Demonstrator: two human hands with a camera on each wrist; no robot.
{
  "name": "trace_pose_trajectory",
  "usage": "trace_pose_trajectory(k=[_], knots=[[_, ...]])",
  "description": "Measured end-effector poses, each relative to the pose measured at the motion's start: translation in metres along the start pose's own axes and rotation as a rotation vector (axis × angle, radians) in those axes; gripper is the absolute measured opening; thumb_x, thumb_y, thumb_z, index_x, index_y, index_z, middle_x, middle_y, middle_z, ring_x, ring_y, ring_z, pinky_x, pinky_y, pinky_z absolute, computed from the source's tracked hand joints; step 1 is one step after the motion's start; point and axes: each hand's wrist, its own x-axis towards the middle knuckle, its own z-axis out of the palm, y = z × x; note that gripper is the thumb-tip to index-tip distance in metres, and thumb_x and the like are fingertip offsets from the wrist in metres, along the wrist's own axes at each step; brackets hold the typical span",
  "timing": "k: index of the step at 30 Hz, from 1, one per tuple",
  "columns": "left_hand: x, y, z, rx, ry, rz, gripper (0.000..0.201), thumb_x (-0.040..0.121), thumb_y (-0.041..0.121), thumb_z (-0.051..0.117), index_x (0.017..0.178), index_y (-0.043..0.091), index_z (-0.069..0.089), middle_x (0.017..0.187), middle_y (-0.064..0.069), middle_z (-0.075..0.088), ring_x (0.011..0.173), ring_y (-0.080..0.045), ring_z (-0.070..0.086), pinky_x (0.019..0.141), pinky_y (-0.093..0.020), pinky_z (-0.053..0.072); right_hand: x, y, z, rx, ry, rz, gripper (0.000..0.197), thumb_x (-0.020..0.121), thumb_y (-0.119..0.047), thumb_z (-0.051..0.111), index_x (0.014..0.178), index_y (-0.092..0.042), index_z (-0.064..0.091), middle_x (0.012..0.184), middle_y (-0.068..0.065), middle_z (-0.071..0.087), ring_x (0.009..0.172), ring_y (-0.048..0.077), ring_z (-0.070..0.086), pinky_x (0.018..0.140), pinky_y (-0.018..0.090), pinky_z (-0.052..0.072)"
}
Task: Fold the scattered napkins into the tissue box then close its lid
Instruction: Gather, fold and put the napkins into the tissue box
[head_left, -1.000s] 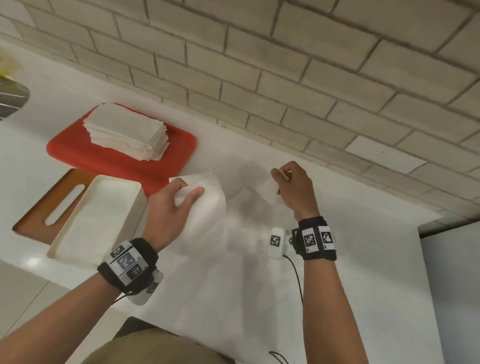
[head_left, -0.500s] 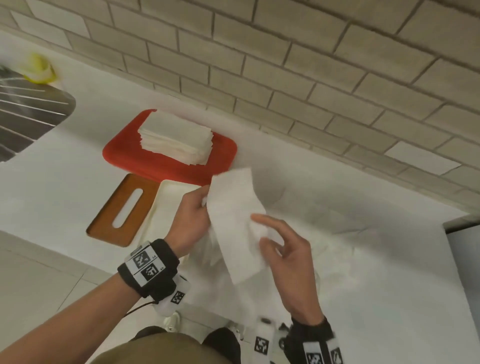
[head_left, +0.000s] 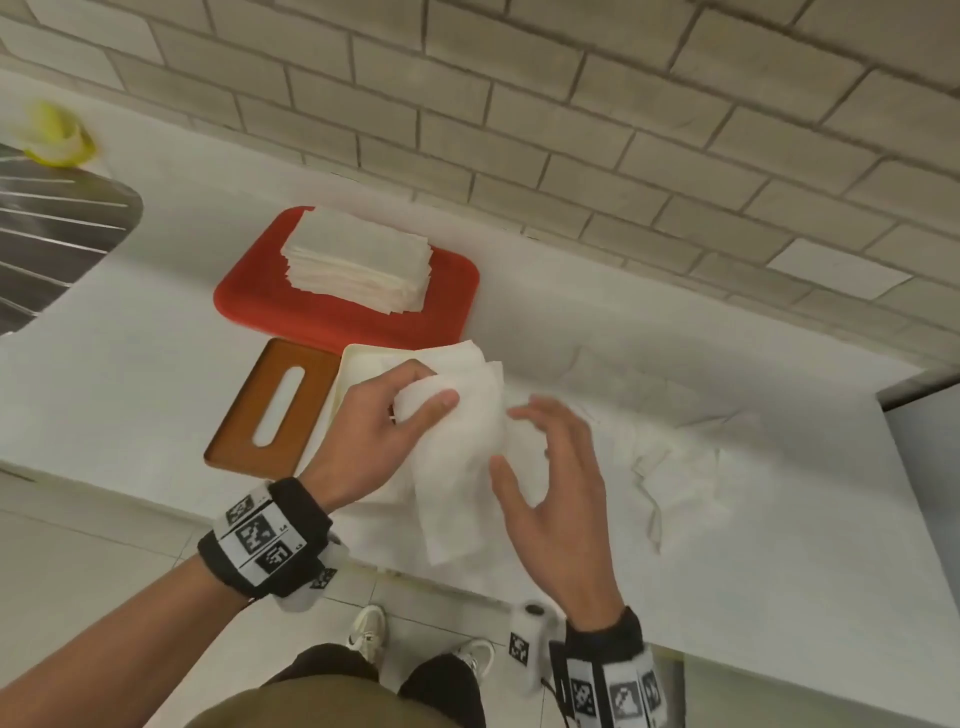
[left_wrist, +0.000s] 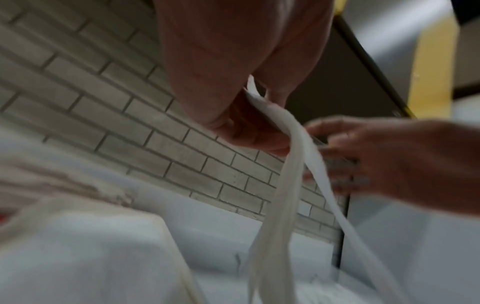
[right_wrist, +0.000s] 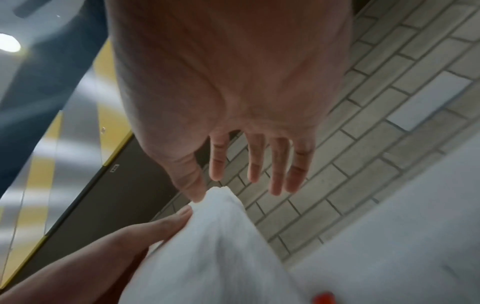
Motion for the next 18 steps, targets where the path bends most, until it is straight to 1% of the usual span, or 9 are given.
trace_pose_trajectory(k=[1, 3, 5, 7, 10, 12, 14, 16, 18], knots=[[-0.002, 0.002, -0.004, 0.038, -0.044, 0.059, 0.014, 0.103, 0.035, 0.069, 0.105, 0.022, 0.072, 0.103, 0.008, 0.076, 0.097, -0.016, 0.073, 0.074, -0.028, 0.055, 0.009, -0.005, -0.001, -0.02, -0.012, -0.043, 0.048, 0.101, -0.031, 0.075, 0.144, -0.042, 0.055, 0.16, -0.016, 0.039, 0.15, 0.006, 0.041, 0.115, 0.023, 0.041], [-0.008, 0.005, -0.01, 0.109, -0.107, 0.166, 0.011, 0.105, 0.029, 0.068, 0.108, 0.019, 0.072, 0.1, 0.009, 0.075, 0.093, -0.016, 0.073, 0.074, -0.025, 0.055, 0.029, -0.015, -0.003, -0.029, -0.115, -0.093, 0.048, 0.101, -0.042, 0.075, 0.145, -0.046, 0.056, 0.165, -0.015, 0.03, 0.154, 0.011, 0.035, 0.12, 0.027, 0.037], [-0.013, 0.006, -0.016, 0.161, -0.111, 0.228, 0.011, 0.106, 0.029, 0.066, 0.108, 0.019, 0.071, 0.097, 0.012, 0.074, 0.088, -0.013, 0.072, 0.07, -0.022, 0.052, 0.046, -0.019, -0.002, -0.055, -0.192, -0.132, 0.03, 0.099, -0.043, 0.077, 0.128, -0.041, 0.068, 0.159, -0.014, 0.037, 0.148, 0.011, 0.042, 0.119, 0.036, 0.042], [-0.016, 0.005, -0.026, 0.203, -0.079, 0.256, 0.014, 0.106, 0.034, 0.065, 0.108, 0.021, 0.07, 0.096, 0.014, 0.072, 0.085, -0.012, 0.071, 0.065, -0.024, 0.052, 0.056, -0.02, -0.001, -0.005, -0.213, -0.155, 0.017, 0.097, -0.036, 0.082, 0.109, -0.029, 0.072, 0.147, -0.011, 0.051, 0.137, 0.009, 0.053, 0.112, 0.037, 0.047], [-0.021, 0.004, -0.038, 0.218, -0.042, 0.278, 0.014, 0.101, 0.035, 0.071, 0.106, 0.022, 0.071, 0.091, 0.015, 0.07, 0.079, -0.014, 0.068, 0.062, -0.022, 0.05, 0.064, -0.03, 0.003, 0.143, -0.23, -0.157, 0.014, 0.096, -0.029, 0.083, 0.104, -0.022, 0.073, 0.141, -0.01, 0.059, 0.132, 0.011, 0.061, 0.107, 0.036, 0.051], [-0.024, 0.006, -0.042, 0.188, -0.016, 0.272, 0.007, 0.101, 0.031, 0.072, 0.106, 0.026, 0.07, 0.089, 0.018, 0.069, 0.075, -0.011, 0.068, 0.061, -0.018, 0.047, 0.07, -0.04, 0.011, 0.234, -0.231, -0.122, 0.015, 0.098, -0.025, 0.08, 0.108, -0.021, 0.071, 0.141, -0.01, 0.061, 0.129, 0.014, 0.064, 0.102, 0.041, 0.057], [-0.023, 0.005, -0.043, 0.135, 0.02, 0.228, 0.01, 0.103, 0.027, 0.069, 0.113, 0.027, 0.07, 0.097, 0.026, 0.072, 0.084, -0.003, 0.072, 0.067, -0.013, 0.051, 0.075, -0.047, 0.027, 0.366, -0.201, -0.055, 0.027, 0.101, -0.023, 0.078, 0.122, -0.023, 0.061, 0.139, -0.006, 0.064, 0.121, 0.018, 0.07, 0.098, 0.049, 0.061], [-0.019, 0.001, -0.046, 0.079, 0.081, 0.164, 0.02, 0.105, 0.027, 0.066, 0.123, 0.02, 0.072, 0.111, 0.023, 0.074, 0.1, -0.003, 0.074, 0.079, -0.018, 0.057, 0.07, -0.051, 0.046, 0.55, -0.174, 0.054, 0.049, 0.103, -0.025, 0.076, 0.138, -0.03, 0.042, 0.137, 0.004, 0.067, 0.115, 0.024, 0.074, 0.096, 0.053, 0.063], [-0.012, -0.002, -0.049, 0.029, 0.152, 0.097, 0.029, 0.107, 0.029, 0.063, 0.131, 0.015, 0.068, 0.121, 0.017, 0.074, 0.111, -0.005, 0.072, 0.09, -0.023, 0.059, 0.055, -0.048, 0.069, 0.64, -0.14, 0.158, 0.059, 0.104, -0.022, 0.073, 0.141, -0.037, 0.03, 0.128, 0.01, 0.073, 0.111, 0.026, 0.077, 0.094, 0.053, 0.064]])
